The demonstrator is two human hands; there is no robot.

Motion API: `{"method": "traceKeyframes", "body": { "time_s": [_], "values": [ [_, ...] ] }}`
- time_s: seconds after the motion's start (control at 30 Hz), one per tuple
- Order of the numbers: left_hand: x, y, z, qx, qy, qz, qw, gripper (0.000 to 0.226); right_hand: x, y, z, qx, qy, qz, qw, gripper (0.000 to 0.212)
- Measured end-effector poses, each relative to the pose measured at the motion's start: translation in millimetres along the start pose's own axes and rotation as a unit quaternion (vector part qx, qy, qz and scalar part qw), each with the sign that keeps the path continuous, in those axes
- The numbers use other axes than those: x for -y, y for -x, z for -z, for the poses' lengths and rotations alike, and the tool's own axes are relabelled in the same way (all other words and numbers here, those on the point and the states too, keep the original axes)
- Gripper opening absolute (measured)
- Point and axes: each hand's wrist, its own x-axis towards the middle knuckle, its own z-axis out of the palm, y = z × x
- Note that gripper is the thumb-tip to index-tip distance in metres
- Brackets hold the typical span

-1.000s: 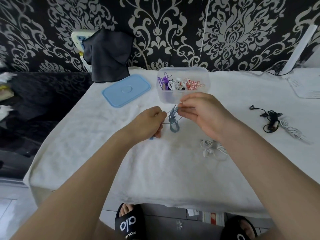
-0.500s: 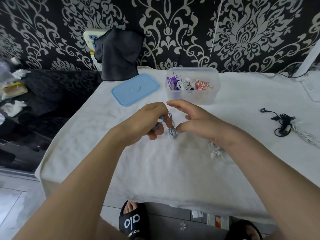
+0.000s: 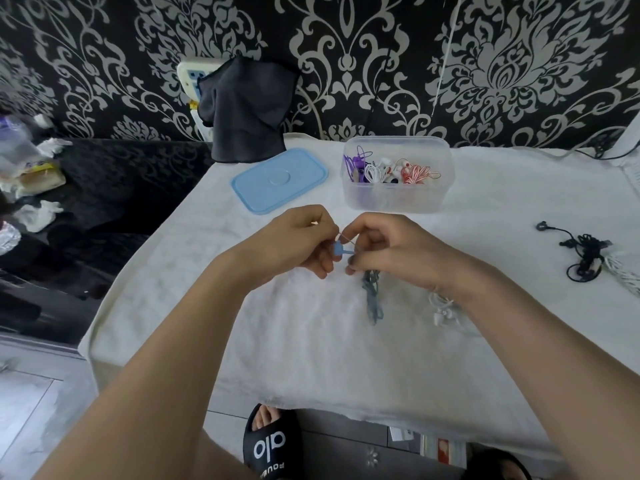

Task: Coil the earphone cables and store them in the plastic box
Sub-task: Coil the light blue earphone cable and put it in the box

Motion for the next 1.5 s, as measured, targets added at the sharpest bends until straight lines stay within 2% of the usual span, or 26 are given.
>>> {"method": "traceKeyframes", "body": {
  "time_s": [0.1, 0.5, 0.73, 0.93, 1.07, 1.17, 1.3, 1.43, 1.5],
  "values": [
    [4.2, -1.3, 3.3, -0.002, -0.05, -0.017, 0.999, 0.016, -1.0, -3.0, -1.5, 0.012, -0.044, -0.024, 0.999, 0.018],
    [5.3, -2.8, 6.5, -0.032, -0.069, 0.014, 0.997, 0.028, 1.0, -4.2, -4.9, -0.013, -0.113, -0.06, 0.992, 0.009],
    [7.9, -4.8, 9.1, 0.0, -0.02, 0.018, 1.0, 0.034, 2.0, -5.4, -6.5, -0.014, -0.121, -0.052, 0.991, 0.015],
    [11.2, -6.2, 7.5, -0.001, -0.009, 0.0, 1.0, 0.021, 4.6, -8.0, -6.0, -0.054, -0.191, -0.104, 0.975, 0.022],
    [12.7, -7.6, 9.1, -0.009, -0.013, -0.004, 1.0, 0.022, 7.1, -5.6, -5.6, -0.026, -0.227, -0.1, 0.968, 0.031],
    [10.2, -6.5, 9.7, -0.008, -0.025, -0.007, 1.0, 0.027, 7.8, -4.2, -4.1, -0.022, -0.195, -0.085, 0.977, 0.024],
    [14.5, -9.7, 17.0, -0.086, -0.094, 0.013, 0.992, 0.033, 5.6, -5.1, -5.3, -0.036, -0.178, -0.095, 0.979, 0.02],
    [28.7, -15.8, 37.5, -0.209, -0.196, 0.033, 0.958, 0.031, 4.2, -5.7, -5.4, -0.03, -0.154, -0.117, 0.981, 0.015],
    [33.8, -17.2, 44.1, -0.232, -0.219, 0.042, 0.947, 0.026, 3.1, -7.4, -5.7, -0.032, -0.152, -0.124, 0.98, 0.016]
  ]
}}
